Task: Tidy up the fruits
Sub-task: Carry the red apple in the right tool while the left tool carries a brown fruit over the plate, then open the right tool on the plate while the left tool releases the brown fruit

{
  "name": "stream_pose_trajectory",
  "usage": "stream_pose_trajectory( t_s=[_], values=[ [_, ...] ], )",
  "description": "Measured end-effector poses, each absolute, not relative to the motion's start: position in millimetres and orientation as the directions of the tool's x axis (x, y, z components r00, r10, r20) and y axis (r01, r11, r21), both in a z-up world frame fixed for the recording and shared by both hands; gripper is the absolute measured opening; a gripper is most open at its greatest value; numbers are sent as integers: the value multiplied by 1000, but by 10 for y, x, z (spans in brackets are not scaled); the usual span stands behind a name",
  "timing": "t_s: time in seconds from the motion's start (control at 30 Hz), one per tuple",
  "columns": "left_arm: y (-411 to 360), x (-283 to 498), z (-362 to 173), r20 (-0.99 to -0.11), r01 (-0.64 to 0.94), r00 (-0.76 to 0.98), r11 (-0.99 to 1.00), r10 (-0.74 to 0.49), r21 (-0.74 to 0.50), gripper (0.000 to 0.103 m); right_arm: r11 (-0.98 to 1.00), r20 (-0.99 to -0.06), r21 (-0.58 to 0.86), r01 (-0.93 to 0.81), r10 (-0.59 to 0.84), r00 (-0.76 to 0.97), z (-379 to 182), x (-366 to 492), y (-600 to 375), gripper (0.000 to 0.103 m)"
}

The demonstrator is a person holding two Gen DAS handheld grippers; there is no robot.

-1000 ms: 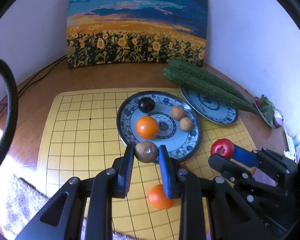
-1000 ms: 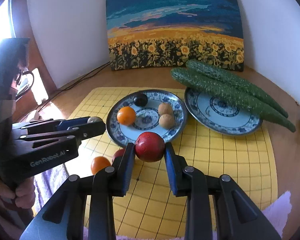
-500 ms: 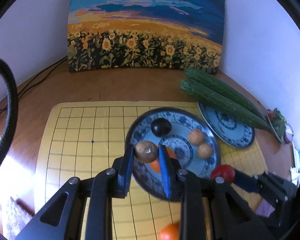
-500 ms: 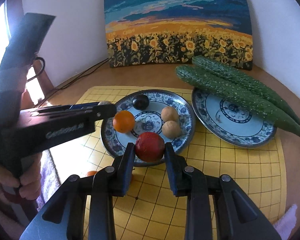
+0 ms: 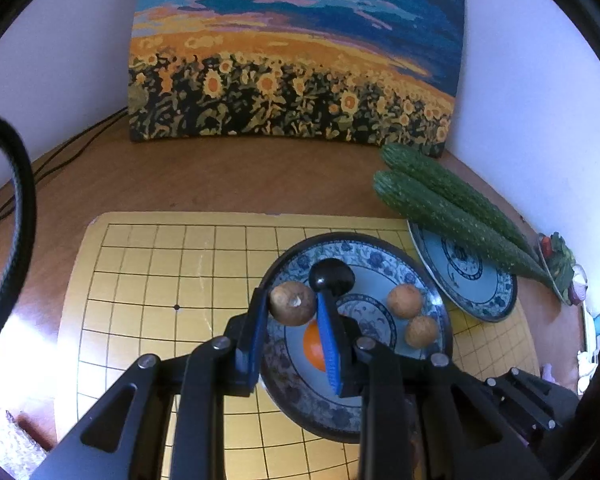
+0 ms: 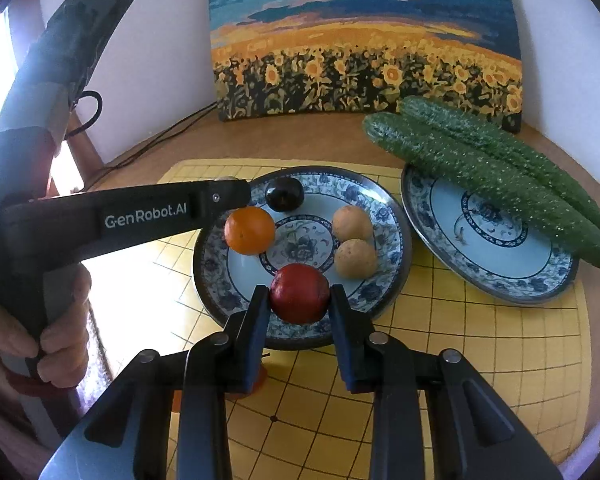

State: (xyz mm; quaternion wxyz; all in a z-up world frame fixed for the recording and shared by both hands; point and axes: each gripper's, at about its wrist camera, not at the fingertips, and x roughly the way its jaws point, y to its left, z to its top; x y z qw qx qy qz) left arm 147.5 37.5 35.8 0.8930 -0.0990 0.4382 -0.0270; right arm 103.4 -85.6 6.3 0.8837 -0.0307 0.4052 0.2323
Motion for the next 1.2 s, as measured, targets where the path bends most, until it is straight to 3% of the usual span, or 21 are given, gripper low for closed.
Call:
stream_pose_trajectory(
  t_s=[0.43,0.63,0.77,1.2],
  values=[
    [301,1465,362,-774,-14,619,983,-135,-182,26,893,-739,149,-426,386,552,9,1088,-872,31],
    [262,1439,393,-776,-8,617,986,-128,-169,38,899,-732,141,-415,376,568,28,1073,-875,43],
    [232,1400,414,-779,-6,616,987,-121,-158,43,903,-729,139,-407,371,575,61,1065,-895,44],
    [238,1209,485,-780,-10,614,987,-121,-160,44,911,-714,143,-386,365,598,209,961,-980,44]
  ],
)
